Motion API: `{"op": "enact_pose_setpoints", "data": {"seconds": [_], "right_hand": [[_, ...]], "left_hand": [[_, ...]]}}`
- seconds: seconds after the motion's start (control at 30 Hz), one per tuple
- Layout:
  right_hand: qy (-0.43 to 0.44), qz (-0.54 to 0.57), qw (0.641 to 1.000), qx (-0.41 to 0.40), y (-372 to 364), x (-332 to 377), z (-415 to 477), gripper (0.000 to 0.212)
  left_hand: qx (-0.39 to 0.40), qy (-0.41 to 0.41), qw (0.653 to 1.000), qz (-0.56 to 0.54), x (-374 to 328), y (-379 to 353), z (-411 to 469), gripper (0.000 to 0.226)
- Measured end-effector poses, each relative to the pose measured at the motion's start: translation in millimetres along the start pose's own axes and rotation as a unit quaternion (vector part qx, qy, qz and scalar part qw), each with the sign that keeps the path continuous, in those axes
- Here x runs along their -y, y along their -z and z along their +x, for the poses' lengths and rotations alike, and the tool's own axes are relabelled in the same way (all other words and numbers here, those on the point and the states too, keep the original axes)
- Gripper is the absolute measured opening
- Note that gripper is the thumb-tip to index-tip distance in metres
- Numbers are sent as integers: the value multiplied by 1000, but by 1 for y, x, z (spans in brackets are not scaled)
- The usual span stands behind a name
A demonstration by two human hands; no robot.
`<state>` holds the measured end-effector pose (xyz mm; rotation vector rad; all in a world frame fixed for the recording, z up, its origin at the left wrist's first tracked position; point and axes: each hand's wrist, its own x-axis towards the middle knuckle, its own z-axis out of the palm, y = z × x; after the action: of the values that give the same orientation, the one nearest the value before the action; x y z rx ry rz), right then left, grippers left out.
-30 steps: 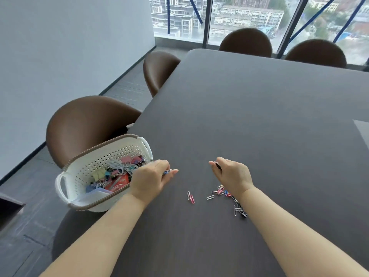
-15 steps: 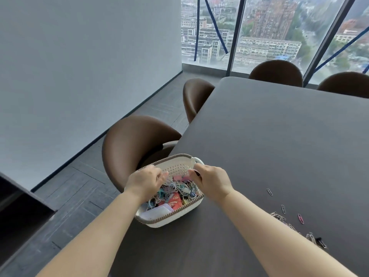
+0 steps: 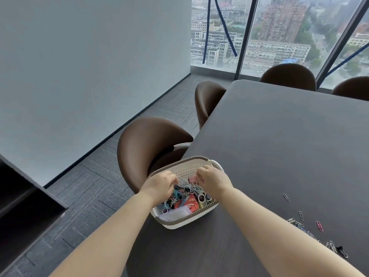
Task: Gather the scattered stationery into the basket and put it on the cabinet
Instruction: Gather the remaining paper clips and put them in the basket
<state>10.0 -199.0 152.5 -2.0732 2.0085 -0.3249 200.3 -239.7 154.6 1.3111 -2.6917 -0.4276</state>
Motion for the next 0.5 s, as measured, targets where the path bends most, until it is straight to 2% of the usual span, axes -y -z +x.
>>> {"op": "enact_pose_setpoints", "data": {"seconds": [0.17,0.27,0.33,0.5], "right_hand": [[-17,-6,999,-51,6,4,-6,39],[0,11,1000,-13,3,2,-6,32],[9,-4,1000,23,2,-3,-8,34],[31,-27,999,-3,12,-27,-32,44]], "left_hand": [[-63,13,997,32,-5,0,-2,21],[-95,15,995,34,-8,-2,-4,20],[-109,15,993,40,-10,-2,-5,20],[-120,14,990,66,-26,-6,1,18]]}}
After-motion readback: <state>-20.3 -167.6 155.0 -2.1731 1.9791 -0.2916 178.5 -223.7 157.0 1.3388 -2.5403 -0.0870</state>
